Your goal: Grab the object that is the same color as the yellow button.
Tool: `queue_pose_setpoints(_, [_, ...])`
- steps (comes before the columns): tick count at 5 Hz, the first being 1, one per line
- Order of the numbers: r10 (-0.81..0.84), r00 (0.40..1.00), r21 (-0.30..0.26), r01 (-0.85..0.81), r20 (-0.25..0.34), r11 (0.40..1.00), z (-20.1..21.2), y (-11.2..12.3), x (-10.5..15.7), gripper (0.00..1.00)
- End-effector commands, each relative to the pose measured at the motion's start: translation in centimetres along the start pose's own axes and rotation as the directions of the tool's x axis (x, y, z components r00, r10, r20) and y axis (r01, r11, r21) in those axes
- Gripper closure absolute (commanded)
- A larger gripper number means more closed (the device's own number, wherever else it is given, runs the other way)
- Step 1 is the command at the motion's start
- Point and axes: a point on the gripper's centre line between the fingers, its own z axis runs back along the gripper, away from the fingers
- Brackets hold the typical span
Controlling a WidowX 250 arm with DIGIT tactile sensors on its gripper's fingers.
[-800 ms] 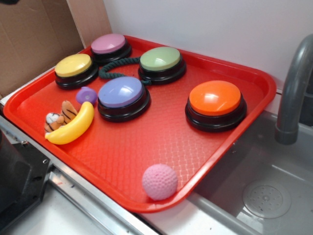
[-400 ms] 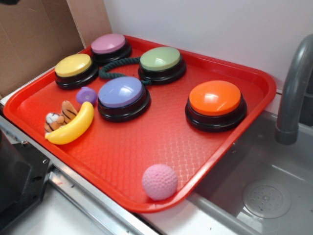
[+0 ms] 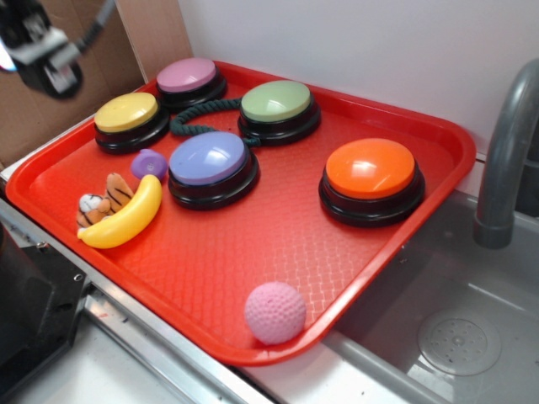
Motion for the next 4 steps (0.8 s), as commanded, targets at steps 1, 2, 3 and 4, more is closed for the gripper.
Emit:
queue_pose_setpoints(1, [0.052, 0.999, -0.004, -0.052, -0.006, 0.999, -6.4, -1.0, 1.4, 0.0])
queue_pose_setpoints(2, [0.067, 0.997, -0.016, -0.067, -0.029, 0.998, -9.4, -1.3, 1.6, 0.0])
queue_pose_setpoints(3, [0.096, 0.994, -0.014, -0.097, -0.058, 0.995, -11.3, -1.4, 1.4, 0.0])
queue_pose_setpoints(4, [0.098, 0.991, -0.005, -0.099, -0.086, 0.995, -12.9, -1.4, 1.3, 0.0])
